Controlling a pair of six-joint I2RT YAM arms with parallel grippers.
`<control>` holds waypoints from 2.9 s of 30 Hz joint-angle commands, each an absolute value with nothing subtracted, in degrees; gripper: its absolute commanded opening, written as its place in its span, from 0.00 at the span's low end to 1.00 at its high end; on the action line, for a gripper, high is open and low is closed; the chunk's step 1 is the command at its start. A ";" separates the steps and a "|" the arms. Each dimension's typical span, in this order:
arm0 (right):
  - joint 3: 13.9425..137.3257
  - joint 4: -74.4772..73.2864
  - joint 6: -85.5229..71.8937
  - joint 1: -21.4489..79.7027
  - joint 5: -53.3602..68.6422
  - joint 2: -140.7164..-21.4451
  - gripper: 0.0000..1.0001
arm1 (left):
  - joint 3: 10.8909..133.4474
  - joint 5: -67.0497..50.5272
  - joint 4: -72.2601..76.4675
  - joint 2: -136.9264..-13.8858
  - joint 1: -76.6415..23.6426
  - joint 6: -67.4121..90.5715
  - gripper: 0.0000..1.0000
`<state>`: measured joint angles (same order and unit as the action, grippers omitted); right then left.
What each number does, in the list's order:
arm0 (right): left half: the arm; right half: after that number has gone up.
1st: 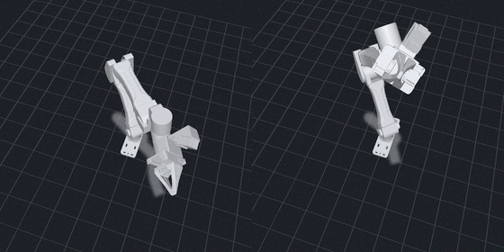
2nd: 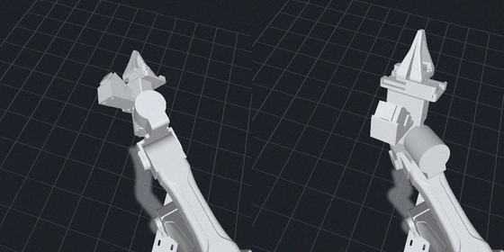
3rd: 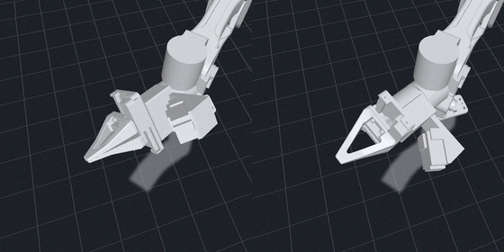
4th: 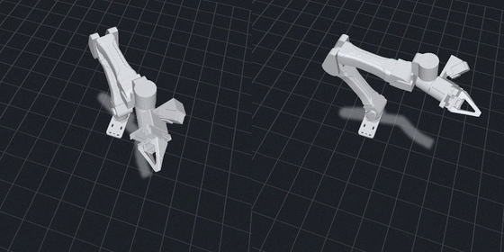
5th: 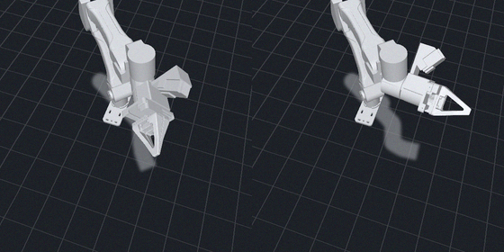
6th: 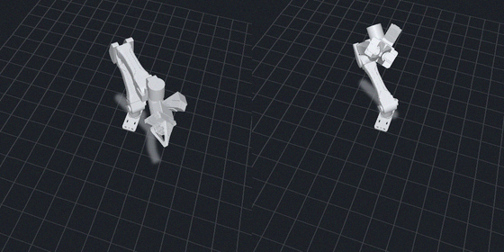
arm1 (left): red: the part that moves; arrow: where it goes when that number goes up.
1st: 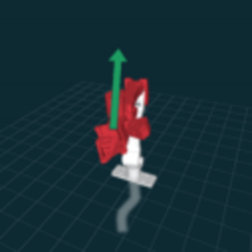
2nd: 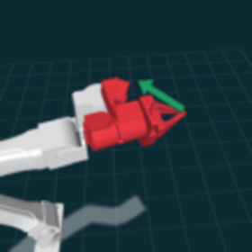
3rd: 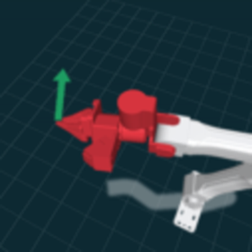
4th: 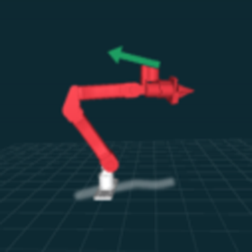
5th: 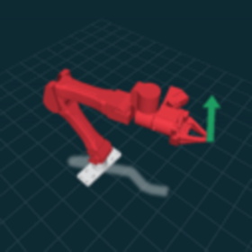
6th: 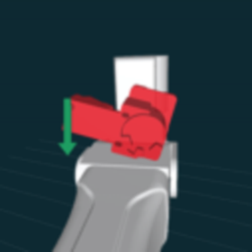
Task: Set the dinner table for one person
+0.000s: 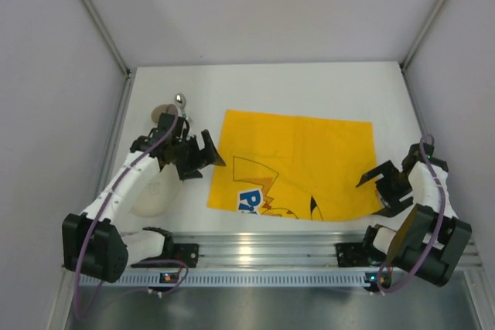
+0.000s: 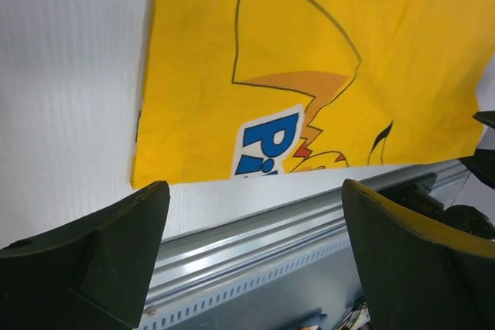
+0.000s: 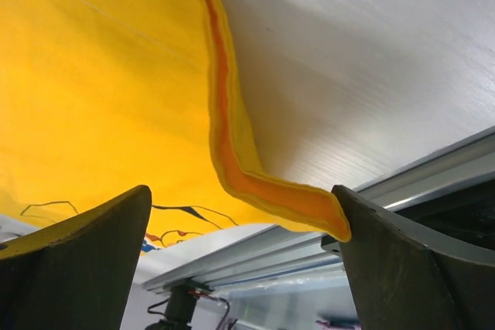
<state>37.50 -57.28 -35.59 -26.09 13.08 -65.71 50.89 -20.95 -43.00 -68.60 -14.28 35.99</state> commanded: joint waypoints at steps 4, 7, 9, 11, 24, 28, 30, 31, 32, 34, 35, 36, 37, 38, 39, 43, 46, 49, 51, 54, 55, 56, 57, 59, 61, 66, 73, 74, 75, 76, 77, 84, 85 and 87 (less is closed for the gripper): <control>51.48 -60.38 -34.01 -25.76 11.61 -66.44 1.00 | 64.05 -18.11 -47.39 -69.07 -14.24 34.03 0.99; 56.07 -56.88 -33.13 -25.31 16.86 -69.06 1.00 | 64.60 -16.52 -41.25 -73.55 -14.24 30.51 0.99; 57.65 -53.10 -33.66 -25.31 22.98 -70.92 1.00 | 65.12 -17.22 -38.86 -77.33 -14.24 29.62 0.98; 57.92 -49.68 -34.88 -25.40 25.74 -72.77 1.00 | 65.74 -18.54 -34.64 -83.21 -14.41 28.48 0.98; 60.10 -30.94 -34.90 -19.43 25.77 -99.30 0.00 | 84.01 -19.86 -32.60 -108.01 -16.43 26.28 0.99; 64.77 -31.29 -35.24 -16.71 21.72 -106.77 0.00 | 83.85 -18.72 -33.84 -107.75 -16.70 26.02 0.98; 66.97 -30.85 -35.59 -14.87 19.96 -108.80 0.00 | 82.36 -17.58 -34.01 -106.97 -16.70 26.10 0.98; 67.67 -30.68 -35.68 -14.33 19.60 -110.81 0.00 | 81.83 -17.32 -34.01 -106.70 -16.70 26.19 0.98; 69.33 -30.59 -36.03 -13.80 19.08 -111.96 0.00 | 81.30 -16.97 -34.10 -106.44 -16.70 26.37 0.98; 72.23 -31.63 -36.38 -12.31 18.46 -115.03 0.00 | 79.98 -16.44 -34.36 -105.74 -16.70 26.80 0.98; 73.12 -32.08 -36.65 -11.96 17.33 -115.83 0.00 | 79.63 -16.17 -34.28 -105.56 -16.70 26.89 0.98; 73.65 -32.17 -36.82 -11.52 17.31 -116.71 0.00 | 79.37 -15.39 -34.45 -105.30 -16.70 26.89 0.98; 74.17 -33.04 -37.09 -11.43 16.88 -116.98 0.00 | 79.37 -15.03 -34.54 -105.03 -16.70 26.89 0.99; 74.88 -33.74 -37.18 -11.43 15.48 -116.81 0.00 | 79.80 -14.59 -34.98 -105.12 -16.70 26.89 0.99; 75.06 -34.97 -37.18 -11.43 14.86 -116.28 0.00 | 80.15 -13.89 -35.33 -105.20 -16.70 26.72 0.99; 74.53 -38.83 -36.65 -11.51 10.55 -114.00 0.00 | 83.93 -11.78 -37.87 -106.26 -16.70 26.54 0.98; 71.47 -38.94 -37.09 -11.60 9.93 -112.07 0.00 | 88.84 -8.37 -40.33 -105.39 -16.70 25.76 0.98; 69.79 -36.83 -37.26 -11.34 13.53 -111.53 0.00 | 95.78 -3.19 -45.43 -104.42 -16.61 24.53 0.99; 70.31 -36.30 -36.83 -11.16 15.81 -110.66 0.00 | 100.44 -0.54 -49.46 -103.28 -16.44 23.73 0.98; 71.71 -36.91 -35.78 -10.90 18.01 -106.55 0.02 | 103.88 9.90 -52.90 -101.00 -16.09 24.60 0.98; 73.37 -37.44 -35.25 -10.72 18.19 -105.13 0.12 | 104.15 12.02 -55.09 -98.90 -14.95 25.13 0.98; 74.26 -38.05 -34.98 -10.46 18.28 -103.64 0.47 | 103.98 15.70 -56.06 -97.92 -14.25 25.92 0.98; 74.88 -38.75 -34.89 -10.28 18.54 -100.40 0.60 | 103.45 16.69 -56.77 -96.78 -13.11 27.41 0.99; 76.46 -39.55 -34.72 -9.85 18.81 -97.05 0.99 | 100.48 17.40 -57.66 -93.44 -9.33 28.21 0.98; 77.34 -40.42 -34.02 -9.41 19.25 -93.09 1.00 | 97.49 17.23 -57.04 -90.63 -5.39 27.78 0.99; 78.58 -44.46 -31.91 -8.79 20.04 -88.43 1.00 | 85.97 10.21 -51.08 -87.72 4.90 24.61 0.97; 74.89 -47.20 -28.22 -8.88 19.16 -85.17 1.00 | 78.31 1.24 -40.35 -89.38 10.46 22.94 0.94; 74.27 -47.20 -28.13 -8.88 19.16 -84.82 0.99 | 77.96 0.97 -39.56 -89.73 10.46 22.85 0.94; 73.75 -47.11 -27.78 -8.88 18.99 -84.29 0.99 | 77.96 0.62 -38.16 -90.87 10.37 22.85 0.94; 72.70 -47.28 -27.69 -8.88 18.98 -84.03 0.97 | 78.22 0.35 -37.54 -91.31 10.37 22.76 0.94; 72.34 -47.37 -27.51 -8.88 18.81 -83.68 0.97 | 78.57 -1.48 -37.09 -91.75 10.46 22.50 0.94; 72.24 -49.13 -26.63 -8.79 17.32 -82.62 0.94 | 81.83 -1.32 -36.83 -97.03 10.72 22.76 0.90; 72.33 -49.13 -26.72 -8.79 17.14 -82.44 0.93 | 81.48 -1.23 -36.22 -97.29 10.64 22.76 0.89; 72.07 -49.31 -27.07 -8.70 16.88 -82.18 0.91 | 80.95 -1.06 -35.69 -98.60 10.63 23.29 0.79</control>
<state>71.50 -48.40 -27.97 -9.47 18.00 -84.79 79.50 -0.49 -38.94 -97.62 10.46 23.57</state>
